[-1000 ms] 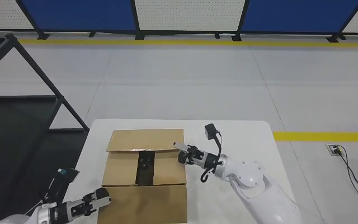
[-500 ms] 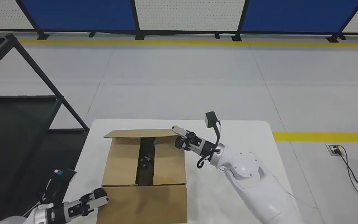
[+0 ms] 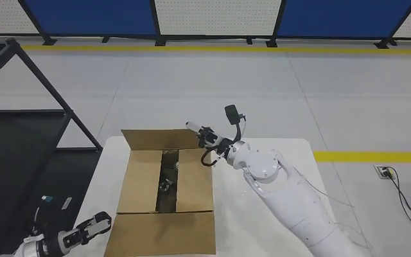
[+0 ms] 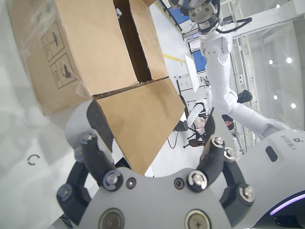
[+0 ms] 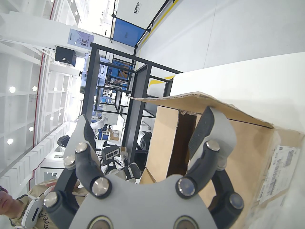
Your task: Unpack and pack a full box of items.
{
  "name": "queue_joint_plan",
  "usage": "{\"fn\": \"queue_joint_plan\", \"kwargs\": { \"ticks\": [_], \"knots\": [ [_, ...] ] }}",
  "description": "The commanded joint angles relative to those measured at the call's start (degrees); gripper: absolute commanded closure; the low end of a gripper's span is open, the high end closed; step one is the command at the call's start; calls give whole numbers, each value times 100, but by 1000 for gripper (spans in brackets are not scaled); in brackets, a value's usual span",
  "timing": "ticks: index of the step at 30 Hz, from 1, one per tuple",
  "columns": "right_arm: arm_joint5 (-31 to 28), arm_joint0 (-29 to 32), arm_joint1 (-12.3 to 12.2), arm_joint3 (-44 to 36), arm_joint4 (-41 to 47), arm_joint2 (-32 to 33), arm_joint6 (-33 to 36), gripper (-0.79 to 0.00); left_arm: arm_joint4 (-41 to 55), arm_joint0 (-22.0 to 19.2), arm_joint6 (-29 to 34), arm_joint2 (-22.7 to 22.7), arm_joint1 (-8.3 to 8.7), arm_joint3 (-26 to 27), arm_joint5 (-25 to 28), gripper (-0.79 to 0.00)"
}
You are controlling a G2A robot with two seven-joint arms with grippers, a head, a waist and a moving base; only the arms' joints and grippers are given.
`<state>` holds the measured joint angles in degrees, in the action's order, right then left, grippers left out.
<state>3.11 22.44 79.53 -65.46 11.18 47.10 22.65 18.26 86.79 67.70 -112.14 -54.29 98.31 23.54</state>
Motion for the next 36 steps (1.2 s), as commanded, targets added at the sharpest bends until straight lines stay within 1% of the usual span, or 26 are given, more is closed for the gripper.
{"fn": "queue_joint_plan", "kwargs": {
  "ticks": [1,4,7,9,11,13,15,20,24,30,33,36],
  "knots": [
    [0,-1,0,0,0,0,0,-785,-1,-1,2,1,0,0,1,-785],
    [0,-1,0,0,0,0,0,-785,-1,-1,2,1,0,0,1,-785],
    [-49,182,6,-16,33,45,-95,-785,-36,15,-141,33,-3,75,-71,-785],
    [-82,176,52,56,84,32,-213,-785,-85,27,-215,33,4,161,-89,-785],
    [-153,94,120,234,-20,-42,-471,-785,-109,49,-250,-6,14,219,-84,-785],
    [-212,-17,219,465,-30,-147,-728,-785,-117,75,-294,-92,24,246,-39,-785],
    [-340,-166,327,771,79,-236,-787,-785,-138,85,-332,-199,39,272,-36,-785],
    [-567,-593,616,1644,316,-487,-653,-785,-469,76,-444,-525,90,371,11,-785],
    [-598,-820,876,2292,406,-719,-716,-785,-571,144,-648,-732,107,351,2,-785],
    [-706,-1048,1240,3090,491,-947,-826,-785,-391,264,-1062,-811,97,145,-142,-785],
    [-819,-1138,1381,3370,520,-978,-884,-785,-448,278,-1228,-753,96,81,-273,-785],
    [-899,-1218,1489,3603,533,-978,-883,-785,-448,278,-1228,-753,96,81,-273,-785]
  ]
}}
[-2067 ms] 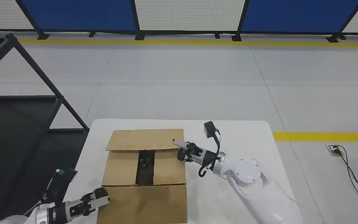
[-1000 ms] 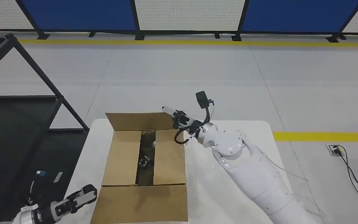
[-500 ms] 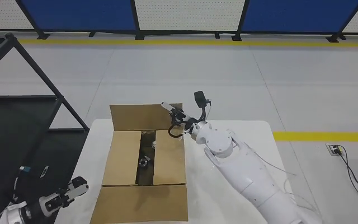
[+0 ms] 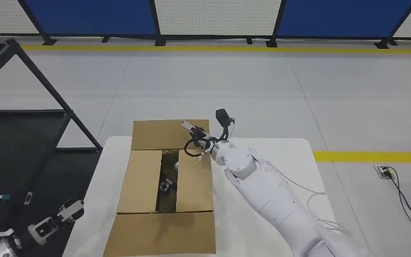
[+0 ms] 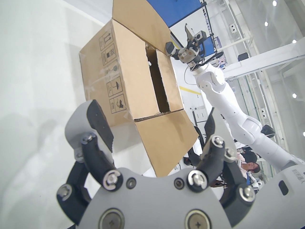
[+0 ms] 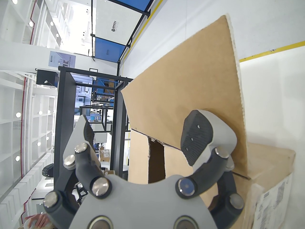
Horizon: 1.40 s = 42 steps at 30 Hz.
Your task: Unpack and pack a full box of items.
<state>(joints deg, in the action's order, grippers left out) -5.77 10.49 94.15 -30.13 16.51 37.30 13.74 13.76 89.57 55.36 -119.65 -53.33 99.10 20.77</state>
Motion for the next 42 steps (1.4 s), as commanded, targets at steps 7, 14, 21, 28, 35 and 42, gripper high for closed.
{"fn": "queue_joint_plan", "kwargs": {
  "ticks": [7,14,21,28,35,42],
  "knots": [
    [-103,-170,239,509,3,63,-286,-785,2,-1,6,-2,0,2,4,-785],
    [-305,-293,423,817,96,204,-656,-785,-353,42,-313,146,-8,80,-50,-785],
    [-165,-445,569,1074,-70,206,-404,-785,-460,45,-449,282,-2,22,-71,-785],
    [-23,-529,696,1369,-43,282,-45,-785,-511,-84,-478,432,18,-133,-189,-785],
    [-300,-580,714,1523,30,453,238,-785,-503,-301,-360,706,41,-290,-258,-785],
    [-1095,-509,607,1435,282,742,1100,-785,-505,-772,-301,1180,55,-576,-259,-785]
  ]
}}
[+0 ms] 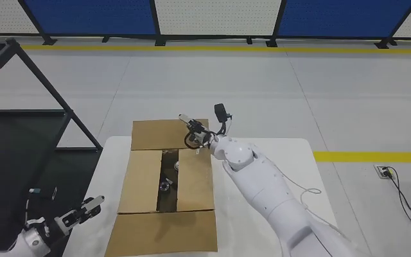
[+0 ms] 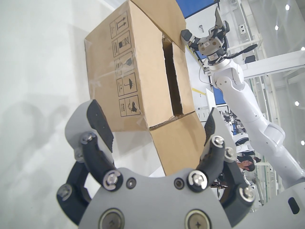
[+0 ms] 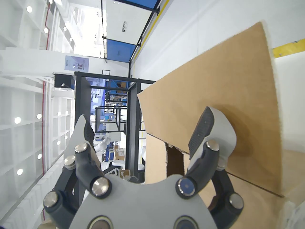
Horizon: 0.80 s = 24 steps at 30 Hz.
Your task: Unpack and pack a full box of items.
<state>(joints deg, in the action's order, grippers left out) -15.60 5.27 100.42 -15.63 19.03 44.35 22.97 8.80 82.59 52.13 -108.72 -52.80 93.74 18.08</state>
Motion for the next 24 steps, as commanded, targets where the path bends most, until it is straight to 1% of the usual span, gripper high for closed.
{"fn": "queue_joint_plan", "kwargs": {
  "ticks": [1,3,5,9,10,11,13,19,24],
  "knots": [
    [-234,32,-45,-39,76,85,358,-785,0,-152,53,168,2,-71,23,-785],
    [-449,88,-101,-101,215,194,868,-785,48,-306,112,323,3,-146,14,-785],
    [-520,124,-165,-136,306,284,1418,-785,45,-455,143,456,5,-202,-11,-785],
    [-398,203,-275,-261,373,395,2423,-785,99,-681,246,662,10,-291,-32,-785],
    [-359,211,-301,-305,323,400,2567,-785,102,-721,272,699,13,-311,-34,-785],
    [-287,229,-327,-325,283,413,2616,-785,94,-756,295,732,15,-318,-31,-785],
    [-128,217,-363,-322,196,442,2395,-785,67,-811,338,796,21,-331,-22,-785],
    [-128,217,-363,-322,196,442,2395,-785,55,-923,361,953,30,-371,-56,-785],
    [-124,485,-391,-921,-82,378,2441,-785,76,-965,344,1038,36,-381,-78,-785]
  ]
}}
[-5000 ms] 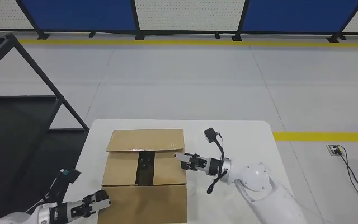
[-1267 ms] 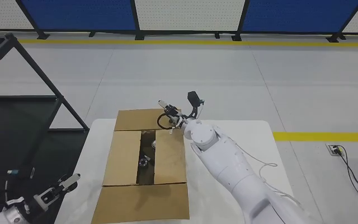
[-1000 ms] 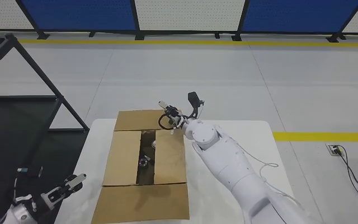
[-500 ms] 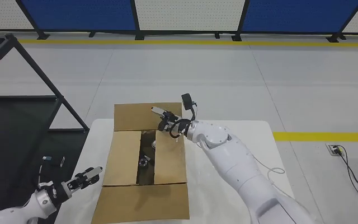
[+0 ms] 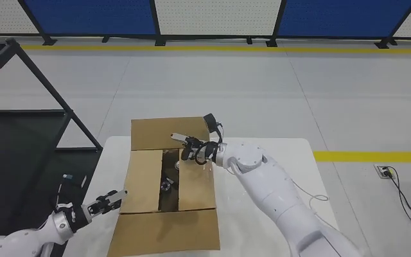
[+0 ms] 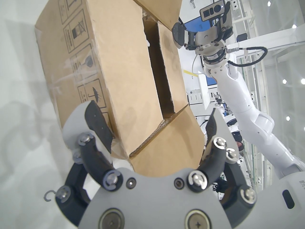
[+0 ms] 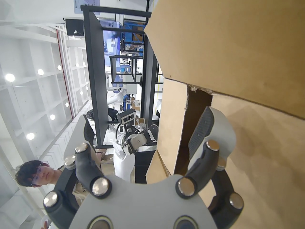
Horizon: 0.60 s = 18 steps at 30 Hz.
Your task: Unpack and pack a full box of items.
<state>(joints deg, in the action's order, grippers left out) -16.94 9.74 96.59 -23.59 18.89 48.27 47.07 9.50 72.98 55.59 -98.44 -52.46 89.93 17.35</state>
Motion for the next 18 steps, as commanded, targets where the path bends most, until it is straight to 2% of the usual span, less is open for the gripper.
{"fn": "queue_joint_plan", "kwargs": {
  "ticks": [1,5,10,18],
  "knots": [
    [39,81,-13,-258,-145,-39,89,-785,19,-4,-18,15,3,2,-3,-785],
    [304,185,-16,-735,-614,-217,202,-785,98,76,-221,-143,14,18,28,-785],
    [836,258,27,-1108,-1025,-419,219,-785,449,415,-485,-681,38,49,78,-785],
    [1443,219,197,-972,-1305,-687,212,-785,585,1181,-629,-1357,51,367,314,-785]
  ]
}}
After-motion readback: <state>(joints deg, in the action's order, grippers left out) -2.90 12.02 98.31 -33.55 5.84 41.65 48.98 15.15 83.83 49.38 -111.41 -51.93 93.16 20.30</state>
